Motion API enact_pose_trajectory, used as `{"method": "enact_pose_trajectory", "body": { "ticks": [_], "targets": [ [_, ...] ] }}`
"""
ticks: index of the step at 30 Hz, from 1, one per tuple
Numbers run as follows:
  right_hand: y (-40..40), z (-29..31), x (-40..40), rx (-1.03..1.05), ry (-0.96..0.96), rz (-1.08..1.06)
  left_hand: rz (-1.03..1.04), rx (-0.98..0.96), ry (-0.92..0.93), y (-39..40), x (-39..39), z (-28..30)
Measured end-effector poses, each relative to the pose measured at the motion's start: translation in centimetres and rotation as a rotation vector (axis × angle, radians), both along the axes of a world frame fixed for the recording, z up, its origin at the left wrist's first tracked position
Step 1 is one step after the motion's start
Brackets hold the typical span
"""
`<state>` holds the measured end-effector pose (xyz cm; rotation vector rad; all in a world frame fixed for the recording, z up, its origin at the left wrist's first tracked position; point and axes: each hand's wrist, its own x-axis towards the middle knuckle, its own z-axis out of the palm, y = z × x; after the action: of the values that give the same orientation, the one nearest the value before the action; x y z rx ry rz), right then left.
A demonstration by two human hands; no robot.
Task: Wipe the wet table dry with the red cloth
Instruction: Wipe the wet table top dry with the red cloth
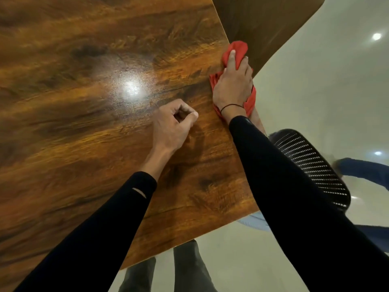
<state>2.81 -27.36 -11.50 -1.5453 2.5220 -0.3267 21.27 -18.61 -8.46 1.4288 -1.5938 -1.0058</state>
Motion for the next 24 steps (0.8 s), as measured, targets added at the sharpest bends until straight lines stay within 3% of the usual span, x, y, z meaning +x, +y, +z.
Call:
{"method": "enact_pose_trajectory", "body": {
  "ticks": [13, 24],
  "targets": [
    [15.5, 0.6, -1.7, 0.001, 0.027, -0.007, -0.159, 0.051, -0.102, 4.0, -5.2, 0.1],
    [26.4, 0.0, -1.5, 0.019, 0.071, -0.223, -0.227, 0.091, -0.08, 9.5, -5.8, -0.1]
  ]
}}
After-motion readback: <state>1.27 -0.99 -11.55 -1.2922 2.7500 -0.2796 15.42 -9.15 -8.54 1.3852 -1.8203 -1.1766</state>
